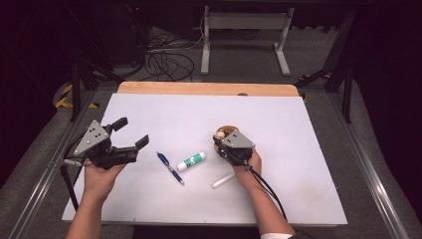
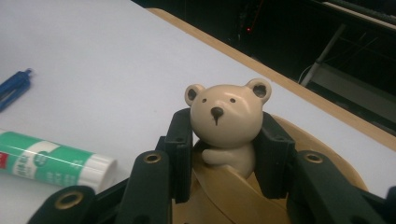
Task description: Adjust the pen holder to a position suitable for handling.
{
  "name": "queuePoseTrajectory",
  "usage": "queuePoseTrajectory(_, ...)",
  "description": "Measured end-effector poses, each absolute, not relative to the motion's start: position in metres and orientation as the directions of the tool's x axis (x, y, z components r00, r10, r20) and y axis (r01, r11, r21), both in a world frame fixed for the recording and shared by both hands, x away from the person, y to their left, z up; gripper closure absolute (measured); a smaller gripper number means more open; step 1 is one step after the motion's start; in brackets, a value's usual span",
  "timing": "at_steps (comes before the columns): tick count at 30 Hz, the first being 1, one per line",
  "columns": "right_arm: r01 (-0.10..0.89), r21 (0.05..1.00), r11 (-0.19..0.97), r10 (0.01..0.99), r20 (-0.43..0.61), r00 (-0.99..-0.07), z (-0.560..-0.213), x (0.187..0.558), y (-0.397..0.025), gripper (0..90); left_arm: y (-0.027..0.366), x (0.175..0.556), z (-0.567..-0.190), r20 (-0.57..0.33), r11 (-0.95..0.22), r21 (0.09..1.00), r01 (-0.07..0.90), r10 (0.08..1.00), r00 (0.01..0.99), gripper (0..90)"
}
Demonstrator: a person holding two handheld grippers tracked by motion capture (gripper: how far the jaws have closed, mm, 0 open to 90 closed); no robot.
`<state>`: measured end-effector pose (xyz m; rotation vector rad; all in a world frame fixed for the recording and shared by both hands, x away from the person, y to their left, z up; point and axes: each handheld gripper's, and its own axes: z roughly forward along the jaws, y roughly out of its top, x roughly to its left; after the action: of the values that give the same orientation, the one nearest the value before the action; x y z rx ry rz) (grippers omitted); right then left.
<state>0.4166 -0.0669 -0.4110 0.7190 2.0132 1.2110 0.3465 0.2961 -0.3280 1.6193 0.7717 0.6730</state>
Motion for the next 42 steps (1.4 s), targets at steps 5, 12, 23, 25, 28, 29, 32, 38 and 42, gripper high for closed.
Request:
queuePoseTrajectory(5,0.106,0.903,0.416,0.727,-0.260,-0.635,-0.413,0.411,-0.058,63.7,0.295,0.348,-0.331,0.019,-0.124,0.984,0.125,0.780,0.626,8.8)
queuePoseTrajectory(12,0.118,0.918,0.379,0.756,-0.233,-0.612,-0.418,0.407,-0.059,62.8,0.289,0.349,-0.337,0.044,-0.158,0.980,0.122,0.766,0.641,9.8)
queuePoseTrajectory(23,0.142,0.944,0.298,0.744,-0.137,-0.654,-0.408,0.403,-0.070,46.3,0.283,0.353,-0.348,0.021,-0.168,0.974,0.150,0.734,0.679,15.6)
queuePoseTrajectory(25,0.147,0.954,0.263,0.745,-0.103,-0.659,-0.404,0.402,-0.074,42.8,0.282,0.352,-0.349,0.027,-0.170,0.974,0.147,0.736,0.676,15.9)
queuePoseTrajectory(28,0.142,0.963,0.231,0.748,-0.082,-0.658,-0.398,0.400,-0.081,37.9,0.280,0.353,-0.351,0.034,-0.184,0.971,0.151,0.736,0.676,16.0)
queuePoseTrajectory(29,0.140,0.964,0.225,0.751,-0.080,-0.656,-0.396,0.400,-0.083,36.5,0.278,0.353,-0.352,0.034,-0.183,0.971,0.151,0.736,0.676,15.7)
queuePoseTrajectory(32,0.142,0.970,0.195,0.751,-0.054,-0.659,-0.392,0.398,-0.090,29.8,0.275,0.354,-0.355,0.035,-0.190,0.969,0.156,0.735,0.677,15.1)
queuePoseTrajectory(38,0.140,0.975,0.173,0.752,-0.038,-0.658,-0.384,0.394,-0.099,21.0,0.269,0.357,-0.361,0.025,-0.207,0.961,0.183,0.726,0.687,15.7)
queuePoseTrajectory(42,0.139,0.975,0.173,0.746,-0.038,-0.664,-0.380,0.392,-0.104,16.1,0.264,0.360,-0.365,0.019,-0.237,0.948,0.213,0.710,0.704,16.6)
